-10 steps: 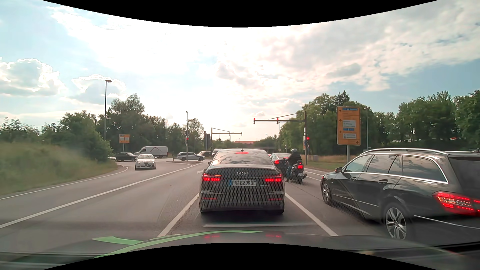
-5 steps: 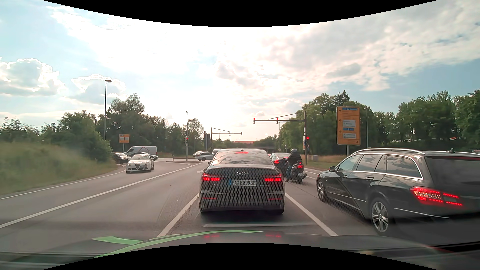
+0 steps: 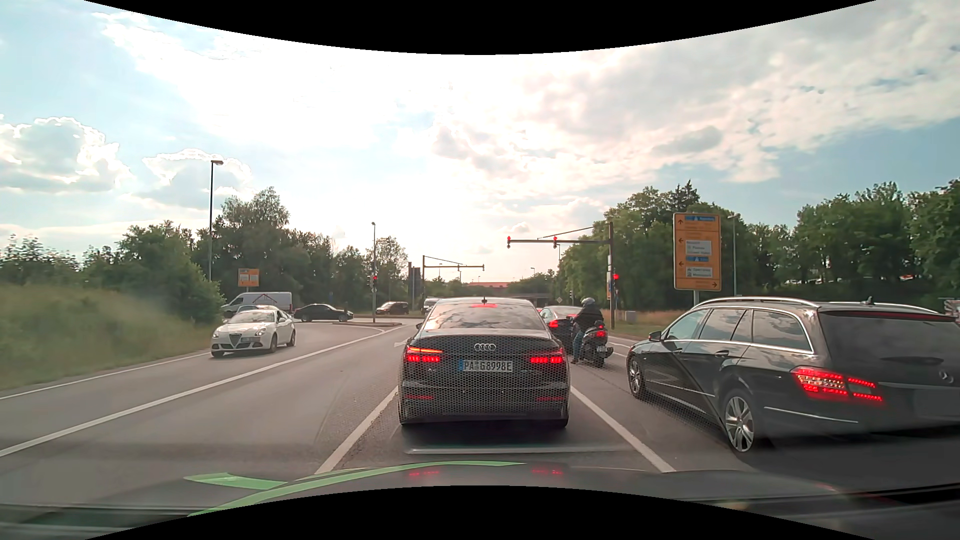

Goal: Follow the waypoints while adhering to traffic rules and regulations

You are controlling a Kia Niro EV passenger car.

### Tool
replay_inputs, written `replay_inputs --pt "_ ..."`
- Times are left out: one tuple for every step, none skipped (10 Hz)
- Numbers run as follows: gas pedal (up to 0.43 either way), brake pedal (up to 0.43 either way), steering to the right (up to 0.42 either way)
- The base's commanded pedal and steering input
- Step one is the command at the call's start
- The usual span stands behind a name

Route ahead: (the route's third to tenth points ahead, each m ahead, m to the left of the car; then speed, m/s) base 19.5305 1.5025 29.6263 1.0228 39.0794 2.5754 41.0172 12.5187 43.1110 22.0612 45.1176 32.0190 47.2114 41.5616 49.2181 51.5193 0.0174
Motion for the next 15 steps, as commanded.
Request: replay_inputs --pt "0.000 0.280 -0.002" --pt "0.000 0.280 -0.001" --pt "0.000 0.287 -0.001" --pt "0.000 0.287 -0.001" --pt "0.000 0.287 -0.001" --pt "0.000 0.287 -0.001" --pt "0.000 0.287 -0.001" --pt "0.000 0.287 -0.002" --pt "0.000 0.287 -0.002" --pt "0.000 0.287 -0.001" --pt "0.000 0.287 -0.002" --pt "0.000 0.293 -0.001" --pt "0.000 0.287 -0.001" --pt "0.000 0.287 -0.002" --pt "0.000 0.287 -0.001"
